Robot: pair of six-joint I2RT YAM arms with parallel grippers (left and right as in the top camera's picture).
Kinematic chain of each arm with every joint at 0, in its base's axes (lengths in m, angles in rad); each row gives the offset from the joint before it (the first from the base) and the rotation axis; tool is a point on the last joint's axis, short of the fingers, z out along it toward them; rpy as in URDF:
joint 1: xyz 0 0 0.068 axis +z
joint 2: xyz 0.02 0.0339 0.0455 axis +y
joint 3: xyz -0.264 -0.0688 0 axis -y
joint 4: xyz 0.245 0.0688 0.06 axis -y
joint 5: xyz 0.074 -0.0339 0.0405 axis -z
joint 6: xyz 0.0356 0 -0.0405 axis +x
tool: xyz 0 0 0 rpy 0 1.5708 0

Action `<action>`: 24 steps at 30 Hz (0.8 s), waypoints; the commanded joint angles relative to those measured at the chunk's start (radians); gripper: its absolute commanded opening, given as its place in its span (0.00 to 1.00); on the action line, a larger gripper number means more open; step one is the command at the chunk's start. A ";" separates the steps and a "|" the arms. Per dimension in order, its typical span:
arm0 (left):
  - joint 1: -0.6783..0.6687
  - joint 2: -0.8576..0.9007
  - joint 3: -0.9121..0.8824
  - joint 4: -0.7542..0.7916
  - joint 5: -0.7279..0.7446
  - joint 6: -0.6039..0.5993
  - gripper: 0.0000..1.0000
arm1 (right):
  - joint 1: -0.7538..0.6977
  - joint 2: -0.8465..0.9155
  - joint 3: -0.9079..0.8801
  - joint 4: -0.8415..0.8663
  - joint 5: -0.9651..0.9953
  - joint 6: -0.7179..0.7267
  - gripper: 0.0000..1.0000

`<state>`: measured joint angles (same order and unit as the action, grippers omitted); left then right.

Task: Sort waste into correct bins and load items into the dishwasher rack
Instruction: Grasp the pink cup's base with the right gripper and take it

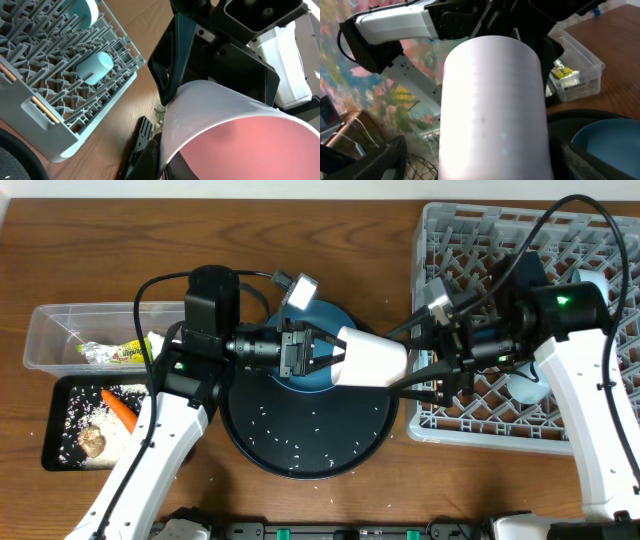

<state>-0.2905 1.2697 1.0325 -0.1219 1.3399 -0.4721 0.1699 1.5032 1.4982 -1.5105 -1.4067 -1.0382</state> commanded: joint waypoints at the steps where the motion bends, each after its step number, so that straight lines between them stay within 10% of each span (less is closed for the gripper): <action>1: 0.003 -0.002 0.002 0.009 0.021 -0.001 0.06 | 0.023 0.001 -0.008 0.009 -0.028 -0.018 0.81; 17: 0.003 -0.002 0.002 0.009 0.021 -0.001 0.06 | 0.056 0.042 -0.008 0.027 0.000 -0.017 0.69; 24: 0.003 -0.002 0.002 0.008 0.022 -0.002 0.06 | 0.056 0.042 -0.008 0.027 0.008 -0.017 0.45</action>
<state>-0.2890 1.2697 1.0325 -0.1223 1.3590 -0.4709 0.2153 1.5410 1.4948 -1.4818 -1.3781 -1.0386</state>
